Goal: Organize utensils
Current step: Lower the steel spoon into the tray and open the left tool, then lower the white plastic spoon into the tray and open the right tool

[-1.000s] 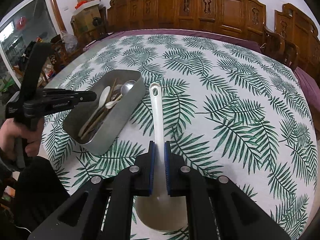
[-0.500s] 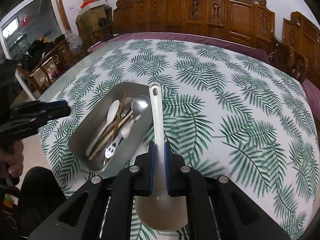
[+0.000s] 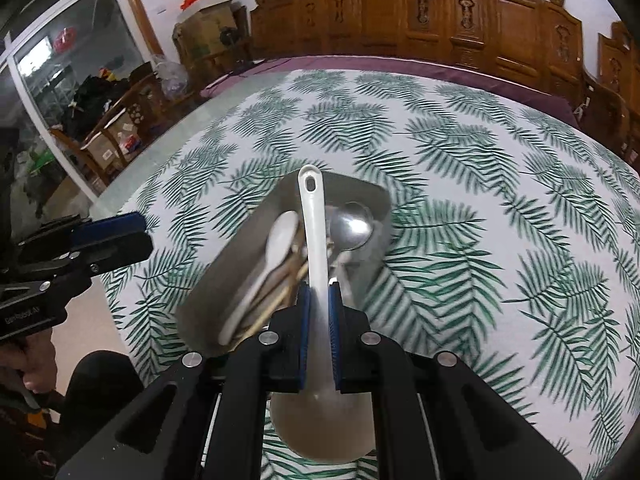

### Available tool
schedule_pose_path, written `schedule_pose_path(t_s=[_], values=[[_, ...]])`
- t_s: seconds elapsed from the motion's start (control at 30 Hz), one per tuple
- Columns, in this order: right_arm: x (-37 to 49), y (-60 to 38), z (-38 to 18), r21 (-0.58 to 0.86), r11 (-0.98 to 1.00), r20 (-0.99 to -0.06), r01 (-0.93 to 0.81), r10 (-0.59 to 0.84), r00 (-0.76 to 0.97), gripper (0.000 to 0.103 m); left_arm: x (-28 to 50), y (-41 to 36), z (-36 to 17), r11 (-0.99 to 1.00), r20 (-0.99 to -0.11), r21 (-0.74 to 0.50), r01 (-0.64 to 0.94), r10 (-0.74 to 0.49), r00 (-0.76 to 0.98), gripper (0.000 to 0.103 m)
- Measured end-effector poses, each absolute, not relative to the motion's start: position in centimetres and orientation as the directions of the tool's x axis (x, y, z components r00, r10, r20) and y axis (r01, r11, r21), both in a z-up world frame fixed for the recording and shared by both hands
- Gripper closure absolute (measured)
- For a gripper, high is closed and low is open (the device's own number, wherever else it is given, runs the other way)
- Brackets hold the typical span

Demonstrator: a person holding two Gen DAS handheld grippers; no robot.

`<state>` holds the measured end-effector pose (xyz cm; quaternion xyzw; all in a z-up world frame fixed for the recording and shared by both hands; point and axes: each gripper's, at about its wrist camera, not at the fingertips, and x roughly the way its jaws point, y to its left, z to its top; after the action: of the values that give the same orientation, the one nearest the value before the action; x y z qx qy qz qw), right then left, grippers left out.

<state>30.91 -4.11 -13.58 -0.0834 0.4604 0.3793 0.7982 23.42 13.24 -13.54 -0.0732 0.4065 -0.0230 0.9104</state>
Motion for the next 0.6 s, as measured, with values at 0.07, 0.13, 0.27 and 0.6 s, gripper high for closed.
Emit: schedule_pose_path(t_s=[0.07,0.13,0.27,0.6], values=[[30.7,-3.7,-13.6,0.210,0.695,-0.800,-0.688,0.527,0.288,0.092,23.3,13.5,-13.4,0.988,-0.735,-0.152,-0.022,-0.098,0.671,0.072],[30.8,-3.9,-13.2,0.215,0.694,-0.792,-0.687,0.536,0.293,0.092,23.1,13.8,-13.1,0.987,-0.731,-0.156,-0.025,-0.098,0.676,0.072],[31.8,-4.9,-12.0,0.193,0.710,-0.778,-0.677,0.531,0.335,0.092,22.8,14.1,-12.7,0.989,-0.724,-0.148,-0.024,-0.091,0.684,0.072],[33.9,-5.0,-14.9,0.156,0.736,-0.816,-0.659,0.472,0.334,0.092,22.7,14.5,-13.2,0.988,-0.732,-0.153,-0.032,-0.091,0.675,0.071]])
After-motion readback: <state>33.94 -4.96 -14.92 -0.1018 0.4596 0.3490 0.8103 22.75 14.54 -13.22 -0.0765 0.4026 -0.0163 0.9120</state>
